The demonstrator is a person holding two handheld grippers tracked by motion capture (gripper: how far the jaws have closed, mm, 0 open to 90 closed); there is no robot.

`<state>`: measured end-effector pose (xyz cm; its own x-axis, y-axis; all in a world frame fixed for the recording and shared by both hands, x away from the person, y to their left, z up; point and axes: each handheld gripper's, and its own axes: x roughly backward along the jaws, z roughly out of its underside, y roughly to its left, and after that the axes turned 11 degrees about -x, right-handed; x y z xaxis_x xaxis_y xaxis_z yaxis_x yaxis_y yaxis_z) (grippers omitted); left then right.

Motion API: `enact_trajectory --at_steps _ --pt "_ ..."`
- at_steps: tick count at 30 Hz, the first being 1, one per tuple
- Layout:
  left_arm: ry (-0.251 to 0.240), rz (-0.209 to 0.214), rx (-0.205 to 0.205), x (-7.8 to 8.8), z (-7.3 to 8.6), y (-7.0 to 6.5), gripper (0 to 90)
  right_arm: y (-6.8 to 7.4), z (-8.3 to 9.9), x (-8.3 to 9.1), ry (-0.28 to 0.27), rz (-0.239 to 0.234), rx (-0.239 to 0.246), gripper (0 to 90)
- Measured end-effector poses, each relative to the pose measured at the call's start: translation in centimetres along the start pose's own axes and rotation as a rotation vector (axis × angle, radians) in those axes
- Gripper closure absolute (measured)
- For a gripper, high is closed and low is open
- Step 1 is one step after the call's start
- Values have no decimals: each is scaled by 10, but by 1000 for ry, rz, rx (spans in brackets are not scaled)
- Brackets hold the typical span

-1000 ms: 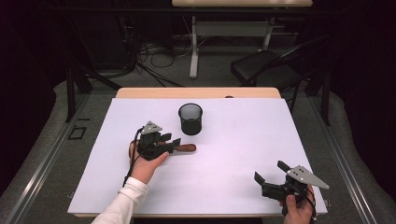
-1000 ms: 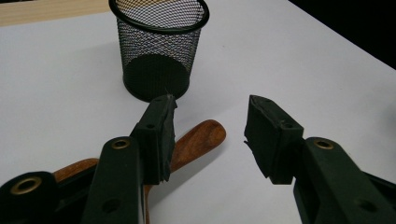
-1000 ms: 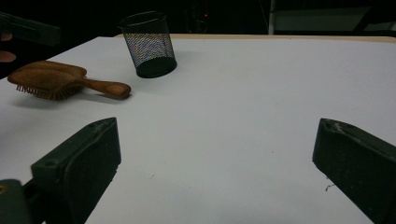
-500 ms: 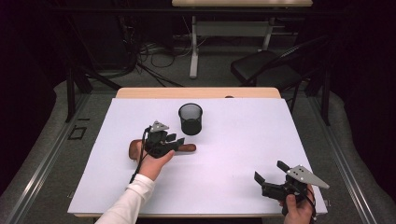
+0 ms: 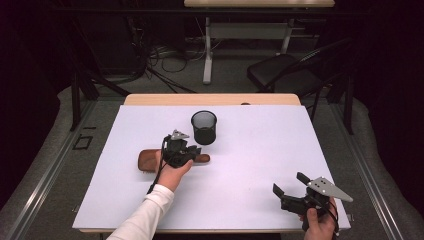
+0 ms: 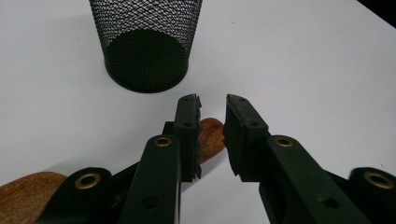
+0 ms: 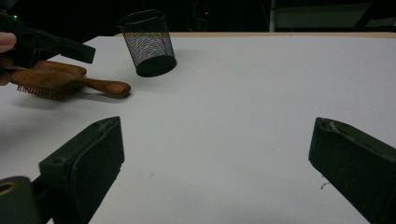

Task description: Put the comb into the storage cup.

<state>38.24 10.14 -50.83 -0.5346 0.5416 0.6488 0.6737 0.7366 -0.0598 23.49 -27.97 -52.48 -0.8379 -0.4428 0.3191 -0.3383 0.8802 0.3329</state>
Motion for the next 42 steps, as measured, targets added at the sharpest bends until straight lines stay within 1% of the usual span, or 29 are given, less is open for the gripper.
enact_trajectory --at_steps 2,4,11,14,15,18,21,22,28,32,39,42 --pt "11 -2 0 -2 0 0 794 0 0 0 0 -1 0 32" --pt "22 -4 2 -5 0 0 799 0 0 0 1 -1 -1 34" --pt "42 -16 39 -12 0 4 862 -1 0 0 3 -3 -3 36" --pt "38 -20 61 -15 0 5 892 -1 0 -1 5 -4 -3 40" --pt "34 -28 65 -16 0 5 895 -1 0 -1 6 -5 -7 40" --pt "43 -32 63 -18 -1 5 900 -1 0 -1 8 -5 -7 42" --pt "62 -61 57 -22 -2 4 900 -1 0 -1 8 -3 -2 45" --pt "69 -62 55 -23 -2 4 900 -1 0 0 11 -2 -1 45" --pt "95 -72 81 -30 -2 5 900 -2 0 -1 10 -3 -4 50" --pt "111 -82 86 -33 -2 6 900 -2 0 0 15 -3 -4 50" --pt "135 -95 106 -40 -1 7 900 -3 0 -1 8 -5 -7 51" --pt "140 -103 107 -43 0 7 900 -3 0 -1 8 -6 -6 51"
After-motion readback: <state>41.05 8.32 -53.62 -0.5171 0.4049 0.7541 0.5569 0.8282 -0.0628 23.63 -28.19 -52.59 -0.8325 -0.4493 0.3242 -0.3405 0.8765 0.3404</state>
